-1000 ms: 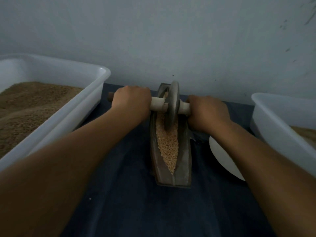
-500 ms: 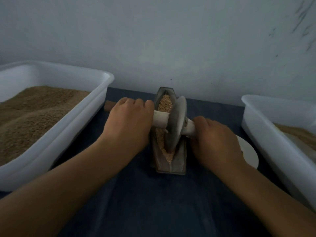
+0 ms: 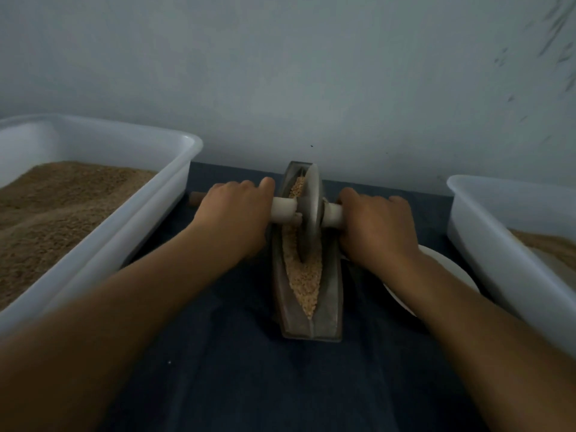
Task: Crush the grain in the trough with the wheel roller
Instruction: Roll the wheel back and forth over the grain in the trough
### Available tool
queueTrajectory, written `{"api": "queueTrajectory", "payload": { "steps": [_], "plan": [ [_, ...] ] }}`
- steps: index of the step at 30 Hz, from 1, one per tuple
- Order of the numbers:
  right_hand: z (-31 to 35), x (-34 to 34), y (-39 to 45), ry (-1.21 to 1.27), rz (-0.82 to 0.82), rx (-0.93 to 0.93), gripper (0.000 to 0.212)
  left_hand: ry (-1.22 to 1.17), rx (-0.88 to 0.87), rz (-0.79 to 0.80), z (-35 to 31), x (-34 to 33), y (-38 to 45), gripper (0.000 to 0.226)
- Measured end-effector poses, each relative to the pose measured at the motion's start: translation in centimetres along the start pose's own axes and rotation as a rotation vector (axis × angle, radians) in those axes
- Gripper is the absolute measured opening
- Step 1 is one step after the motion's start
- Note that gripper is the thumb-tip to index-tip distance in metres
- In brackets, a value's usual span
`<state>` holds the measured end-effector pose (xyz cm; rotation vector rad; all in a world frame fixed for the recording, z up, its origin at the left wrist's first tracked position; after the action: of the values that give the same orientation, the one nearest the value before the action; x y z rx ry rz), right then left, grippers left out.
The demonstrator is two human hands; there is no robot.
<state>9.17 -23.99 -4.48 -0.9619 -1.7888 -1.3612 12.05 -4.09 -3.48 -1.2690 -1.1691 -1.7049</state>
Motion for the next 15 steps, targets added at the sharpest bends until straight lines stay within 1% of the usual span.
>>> {"api": "queueTrajectory", "payload": {
  "steps": [5, 10, 12, 15],
  "plan": [
    [-1.2, -1.7, 3.5, 0.068, 0.12, -0.032, 0.03, -0.002, 0.032, 0.057, 0.3, -0.2, 3.7, 0.049],
    [-1.8, -2.4, 5.4, 0.086, 0.217, -0.024, 0.029, -0.015, 0.08, 0.082, 0.4, -0.3, 4.8, 0.044],
    [-1.7, -2.3, 5.3, 0.08, 0.195, -0.005, 0.03, -0.015, 0.102, 0.076, 0.4, -0.4, 4.4, 0.043],
    [-1.2, -1.5, 4.3, 0.052, 0.115, 0.035, 0.032, -0.022, 0.118, 0.081, 0.5, -0.6, 3.1, 0.045]
  ]
}}
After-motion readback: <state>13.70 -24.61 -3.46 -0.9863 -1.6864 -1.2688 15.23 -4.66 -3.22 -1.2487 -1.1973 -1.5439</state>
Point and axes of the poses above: each hand's wrist, its own y-axis towards the middle knuckle, its own x-axis out of the back of the hand, z = x × y, the point moved 3 cm from there along y, towards the middle knuckle, and after that the axes turned 3 degrees about x, right-handed, at the moved point
